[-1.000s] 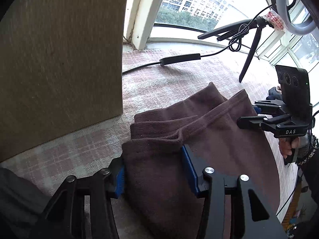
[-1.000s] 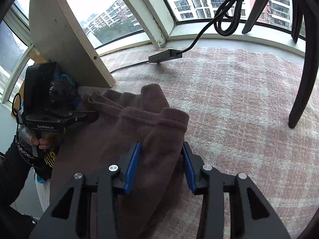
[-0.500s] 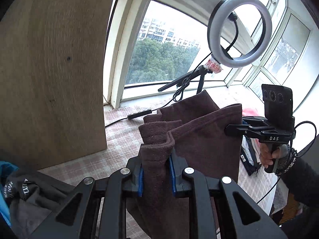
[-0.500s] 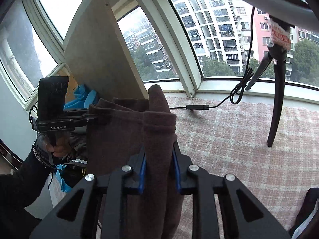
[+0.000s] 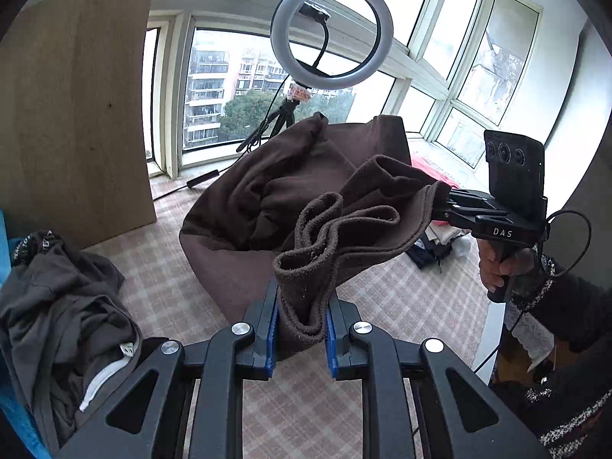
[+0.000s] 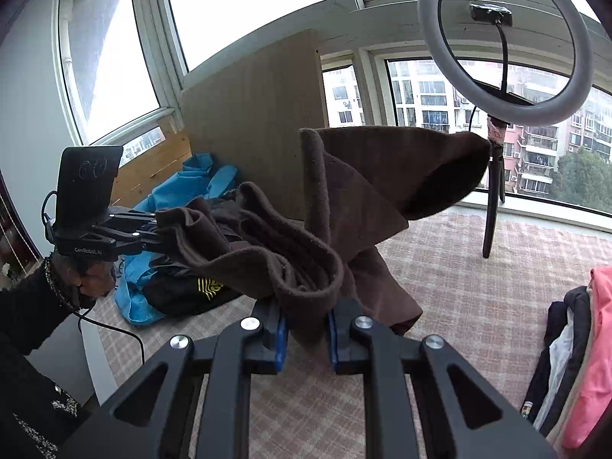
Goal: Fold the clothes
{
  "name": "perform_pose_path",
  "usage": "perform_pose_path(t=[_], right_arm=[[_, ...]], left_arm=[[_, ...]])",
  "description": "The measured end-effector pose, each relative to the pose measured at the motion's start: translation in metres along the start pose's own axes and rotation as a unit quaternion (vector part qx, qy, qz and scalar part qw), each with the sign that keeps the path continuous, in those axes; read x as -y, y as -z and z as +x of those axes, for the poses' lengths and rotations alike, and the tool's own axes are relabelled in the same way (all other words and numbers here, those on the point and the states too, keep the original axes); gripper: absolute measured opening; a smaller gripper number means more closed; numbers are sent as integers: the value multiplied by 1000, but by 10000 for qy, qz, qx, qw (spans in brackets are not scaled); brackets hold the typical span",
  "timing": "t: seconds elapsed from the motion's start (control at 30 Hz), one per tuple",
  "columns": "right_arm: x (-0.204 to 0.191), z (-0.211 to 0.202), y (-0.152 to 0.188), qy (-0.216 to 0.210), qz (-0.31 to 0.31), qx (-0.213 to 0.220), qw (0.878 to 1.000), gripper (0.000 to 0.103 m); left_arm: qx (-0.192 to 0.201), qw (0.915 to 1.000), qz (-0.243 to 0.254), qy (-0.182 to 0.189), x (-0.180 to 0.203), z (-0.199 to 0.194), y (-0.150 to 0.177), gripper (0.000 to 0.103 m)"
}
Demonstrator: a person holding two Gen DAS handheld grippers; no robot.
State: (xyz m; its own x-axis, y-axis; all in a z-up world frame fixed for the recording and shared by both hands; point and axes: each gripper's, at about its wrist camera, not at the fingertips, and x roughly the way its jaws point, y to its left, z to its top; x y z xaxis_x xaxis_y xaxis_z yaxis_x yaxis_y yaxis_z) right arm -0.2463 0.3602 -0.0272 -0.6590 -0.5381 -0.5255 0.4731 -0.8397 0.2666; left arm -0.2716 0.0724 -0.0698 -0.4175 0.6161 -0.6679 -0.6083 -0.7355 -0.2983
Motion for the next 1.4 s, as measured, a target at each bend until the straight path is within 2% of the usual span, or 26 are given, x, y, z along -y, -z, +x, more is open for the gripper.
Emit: perform_pose_path(t=[0.23,0.37,0.5,0.7,0.8,0.83,0.93,0.97,1.07,1.13,1.17,1.27,1.33,1.4], right_arm=[[-23,-4,12,99,-179,-166,9997,15],[-46,-1,22,121,-736,-415,9964,15],[-70,8,40,-1,-1302,-877,9876,15],[-95,30,90,-43,-2071,-1670,9640,15],[-105,43,118,56,-2463,-2110,9459,17],[-108,47,127,104,-2568,-2261,9396,19],[-115,51,146,310,-2719,-2701,9231,23],[-116,44,147,286,-2683,-2725,9236,24],[-111,8,135,111,-2329,-2479,9403,27],[-104,-16,124,53,-2039,-2266,9524,44],[-92,-27,114,172,-1762,-2041,9628,52],[-39,-45,85,575,-742,-1319,9868,58],[5,-39,69,656,22,-944,9934,61],[49,-17,58,399,839,-756,9928,61]], left_arm=[[27,9998,133,-164,13,-13,12,17],[-181,9997,56,-162,13,-15,36,18],[-533,9983,-150,-152,11,-13,73,19],[-1440,9883,-469,-210,7,-6,134,24],[-1540,9859,-649,-109,3,-26,147,25],[-1522,9860,-654,-164,1,-35,147,28],[-1464,9870,-506,-436,-7,-51,132,29],[-1450,9872,-431,-514,-9,-53,124,29],[-1360,9883,-179,-668,-20,-48,99,29],[-1304,9898,-139,-553,-22,-36,87,29],[-1307,9902,-134,-469,-21,-29,83,29],[-1454,9890,-128,-237,-12,-10,84,29],[-1504,9884,-167,-133,-6,-5,89,29],[-1461,9888,-305,-91,-2,-9,94,29]])
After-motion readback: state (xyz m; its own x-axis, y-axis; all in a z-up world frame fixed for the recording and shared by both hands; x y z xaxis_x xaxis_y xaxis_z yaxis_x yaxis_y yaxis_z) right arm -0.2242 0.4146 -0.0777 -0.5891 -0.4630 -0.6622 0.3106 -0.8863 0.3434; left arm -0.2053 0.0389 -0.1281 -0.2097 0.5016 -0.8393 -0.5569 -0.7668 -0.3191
